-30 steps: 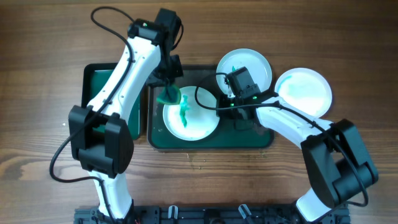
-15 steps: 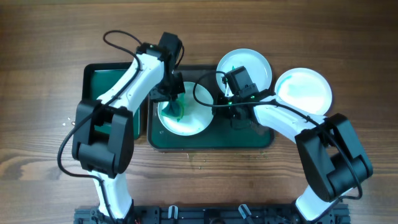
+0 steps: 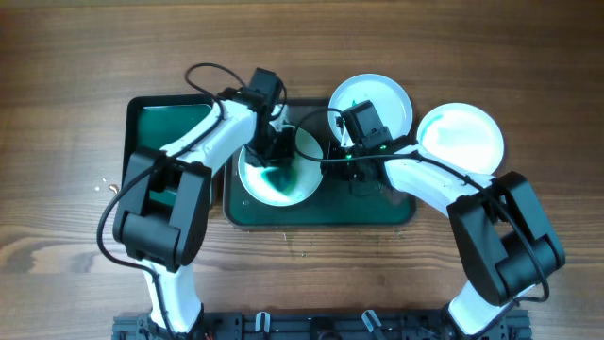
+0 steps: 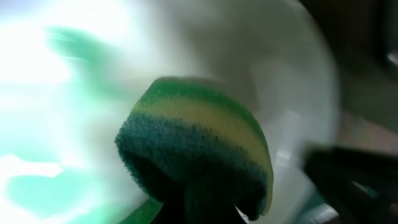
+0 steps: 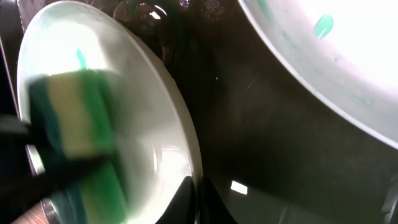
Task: Clean dirty plates on tray and stack at the side
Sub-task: 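Scrub lower-right plate with sponge in left gripper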
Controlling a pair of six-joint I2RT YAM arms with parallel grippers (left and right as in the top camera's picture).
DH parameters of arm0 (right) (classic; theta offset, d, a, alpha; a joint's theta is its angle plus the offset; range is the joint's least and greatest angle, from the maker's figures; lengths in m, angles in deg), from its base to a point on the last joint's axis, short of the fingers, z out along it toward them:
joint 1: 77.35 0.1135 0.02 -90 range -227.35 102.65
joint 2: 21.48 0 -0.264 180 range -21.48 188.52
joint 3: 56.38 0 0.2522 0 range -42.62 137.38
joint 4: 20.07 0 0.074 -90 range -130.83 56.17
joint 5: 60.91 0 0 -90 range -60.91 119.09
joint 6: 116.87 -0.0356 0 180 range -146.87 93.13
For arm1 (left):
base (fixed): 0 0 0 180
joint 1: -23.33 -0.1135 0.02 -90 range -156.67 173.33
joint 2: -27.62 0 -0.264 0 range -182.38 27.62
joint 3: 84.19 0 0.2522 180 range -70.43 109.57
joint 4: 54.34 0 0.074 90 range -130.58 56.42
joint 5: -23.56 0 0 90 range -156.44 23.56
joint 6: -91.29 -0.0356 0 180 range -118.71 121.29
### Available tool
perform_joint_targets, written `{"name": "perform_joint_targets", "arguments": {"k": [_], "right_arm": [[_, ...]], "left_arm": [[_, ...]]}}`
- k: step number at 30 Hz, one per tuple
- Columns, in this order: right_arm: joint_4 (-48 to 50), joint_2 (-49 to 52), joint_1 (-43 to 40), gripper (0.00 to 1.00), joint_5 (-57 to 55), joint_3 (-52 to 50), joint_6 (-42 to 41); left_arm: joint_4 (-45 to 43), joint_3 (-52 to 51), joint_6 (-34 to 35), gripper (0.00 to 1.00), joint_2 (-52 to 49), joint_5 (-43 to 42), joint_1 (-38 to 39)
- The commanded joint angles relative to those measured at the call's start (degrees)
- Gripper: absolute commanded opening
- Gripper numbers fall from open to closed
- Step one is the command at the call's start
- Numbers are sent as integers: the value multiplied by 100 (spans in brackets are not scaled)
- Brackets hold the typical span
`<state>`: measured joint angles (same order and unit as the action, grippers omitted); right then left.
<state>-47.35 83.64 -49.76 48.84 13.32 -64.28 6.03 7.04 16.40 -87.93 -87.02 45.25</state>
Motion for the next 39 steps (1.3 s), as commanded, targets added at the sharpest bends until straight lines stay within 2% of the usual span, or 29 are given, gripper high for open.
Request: {"name": "perform_joint_targets", "arguments": {"k": [1, 4, 8, 11, 14, 18, 19, 22, 25, 31, 32, 33, 36, 39], "right_arm": [[17, 214, 13, 4, 199, 20, 52], [24, 214, 13, 4, 221, 20, 101], [24, 214, 13, 4, 221, 20, 101], [24, 214, 13, 4, 240, 20, 127], [24, 214, 13, 4, 240, 20, 125], [22, 214, 13, 4, 240, 20, 140], [22, 214, 13, 4, 240, 20, 142], [44, 214, 13, 4, 240, 20, 138], [44, 214, 13, 4, 240, 20, 138], [42, 214, 13, 5, 262, 20, 142], [42, 214, 13, 4, 262, 20, 142], [42, 214, 13, 4, 262, 20, 140], [39, 214, 13, 4, 262, 20, 140], [42, 214, 13, 4, 260, 20, 138]], "left_arm": [[-144, -72, -367, 4, -72, -654, 109], [-339, -70, 442, 4, -72, 654, 37], [-501, -70, 1517, 4, -72, 2894, -92], [-549, -70, 1711, 4, -72, 3541, -127], [-343, -70, 1698, 4, -72, 3364, -114], [549, -76, 1661, 4, -72, 2743, -61], [763, -76, 1473, 4, -72, 2481, -26], [1014, -76, 190, 4, -72, 997, 55], [922, -74, -612, 4, -72, -133, 125], [79, -74, -411, 4, -72, -114, 144], [-46, -74, -245, 4, -72, 118, 133], [-212, -74, 337, 4, -72, 1019, 133], [-149, -74, 1357, 4, -72, 2920, 133], [144, -74, 2096, 4, -72, 4192, 133]]}}
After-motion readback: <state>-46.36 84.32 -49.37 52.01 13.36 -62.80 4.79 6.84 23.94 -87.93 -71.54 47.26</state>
